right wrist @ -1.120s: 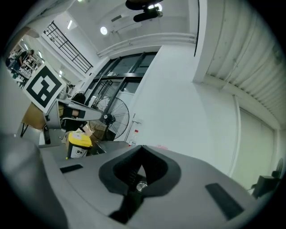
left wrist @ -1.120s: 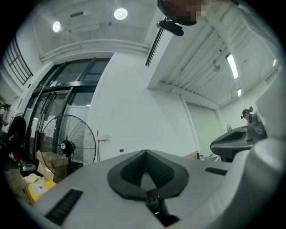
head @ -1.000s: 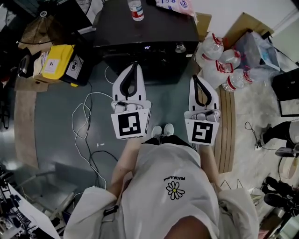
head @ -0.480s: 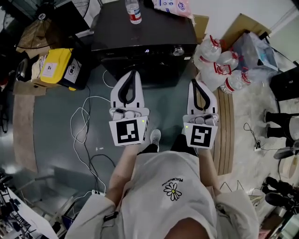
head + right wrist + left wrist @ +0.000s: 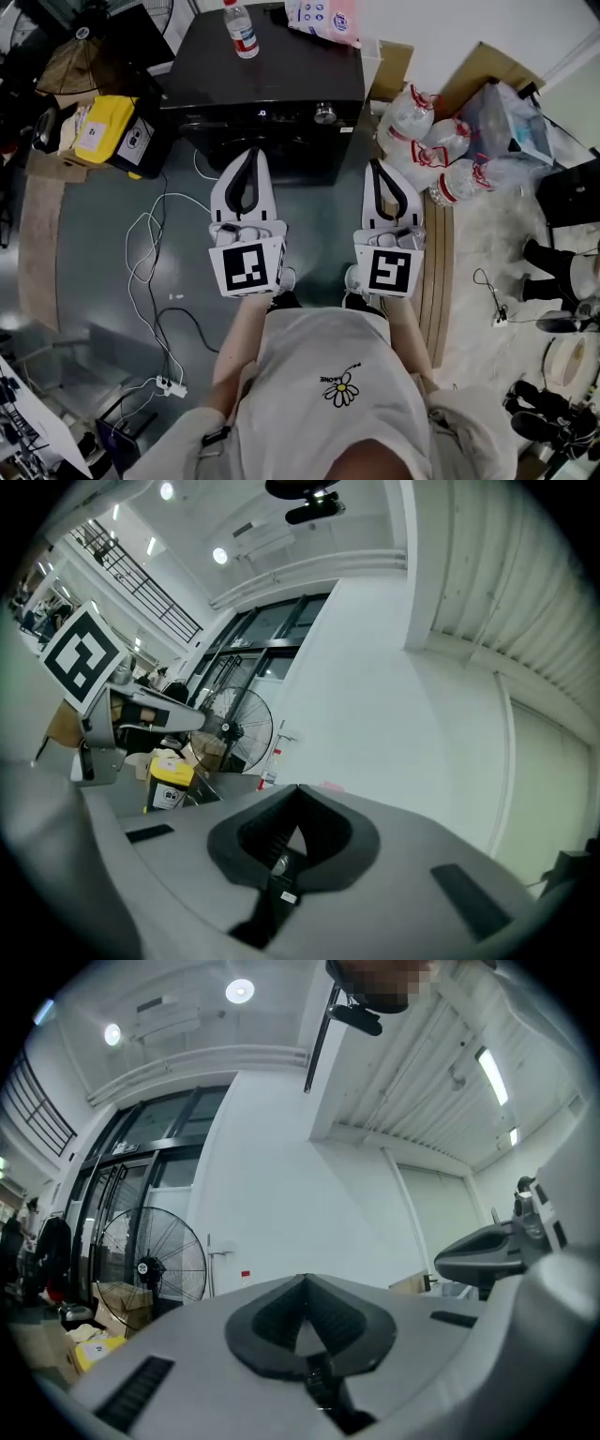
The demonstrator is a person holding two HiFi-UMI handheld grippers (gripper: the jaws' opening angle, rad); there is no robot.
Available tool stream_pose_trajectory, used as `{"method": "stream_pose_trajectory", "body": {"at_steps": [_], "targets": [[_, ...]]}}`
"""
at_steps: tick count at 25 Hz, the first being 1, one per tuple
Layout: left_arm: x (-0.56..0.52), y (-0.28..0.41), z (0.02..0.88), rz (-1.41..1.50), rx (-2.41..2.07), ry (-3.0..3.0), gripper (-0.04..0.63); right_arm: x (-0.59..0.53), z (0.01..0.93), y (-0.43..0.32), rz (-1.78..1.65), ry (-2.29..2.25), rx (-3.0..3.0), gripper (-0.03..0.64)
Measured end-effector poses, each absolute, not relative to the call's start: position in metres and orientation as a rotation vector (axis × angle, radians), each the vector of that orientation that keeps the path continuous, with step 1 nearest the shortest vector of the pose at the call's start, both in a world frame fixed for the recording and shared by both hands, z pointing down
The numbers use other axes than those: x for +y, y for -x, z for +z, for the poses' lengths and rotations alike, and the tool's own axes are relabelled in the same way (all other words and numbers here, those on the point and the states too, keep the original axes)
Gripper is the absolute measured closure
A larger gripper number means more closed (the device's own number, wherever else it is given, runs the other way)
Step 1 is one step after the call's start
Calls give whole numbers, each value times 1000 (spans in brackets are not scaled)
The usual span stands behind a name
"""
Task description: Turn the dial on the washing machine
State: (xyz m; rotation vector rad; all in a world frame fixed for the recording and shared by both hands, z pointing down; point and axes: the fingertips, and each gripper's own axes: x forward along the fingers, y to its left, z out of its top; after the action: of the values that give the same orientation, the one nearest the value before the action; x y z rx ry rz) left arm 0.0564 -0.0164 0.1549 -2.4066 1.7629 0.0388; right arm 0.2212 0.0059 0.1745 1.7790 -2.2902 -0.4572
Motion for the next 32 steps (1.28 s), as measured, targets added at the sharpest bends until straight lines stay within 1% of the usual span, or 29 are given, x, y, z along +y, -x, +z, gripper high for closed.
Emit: {"method": "stream_pose_trajectory", "body": {"at_steps": [5, 14, 19, 26, 32], "targets": [[-16, -93, 156, 45, 1773, 2397, 597, 1, 174, -257, -454, -1812, -2318, 612], [-37, -121, 166, 27, 1745, 2460, 597, -26, 169, -274, -415, -1864, -2382, 612], [-71, -122, 218, -5, 1757, 2501, 597, -57, 209, -269, -347, -1889, -2403, 612], [-124, -130, 316, -47, 1730, 2493, 597, -111, 289, -256, -385, -1842, -2426, 612], [-142, -134, 372, -39, 1761, 2512, 597, -134, 340, -255, -384, -1851, -2415, 612]]}}
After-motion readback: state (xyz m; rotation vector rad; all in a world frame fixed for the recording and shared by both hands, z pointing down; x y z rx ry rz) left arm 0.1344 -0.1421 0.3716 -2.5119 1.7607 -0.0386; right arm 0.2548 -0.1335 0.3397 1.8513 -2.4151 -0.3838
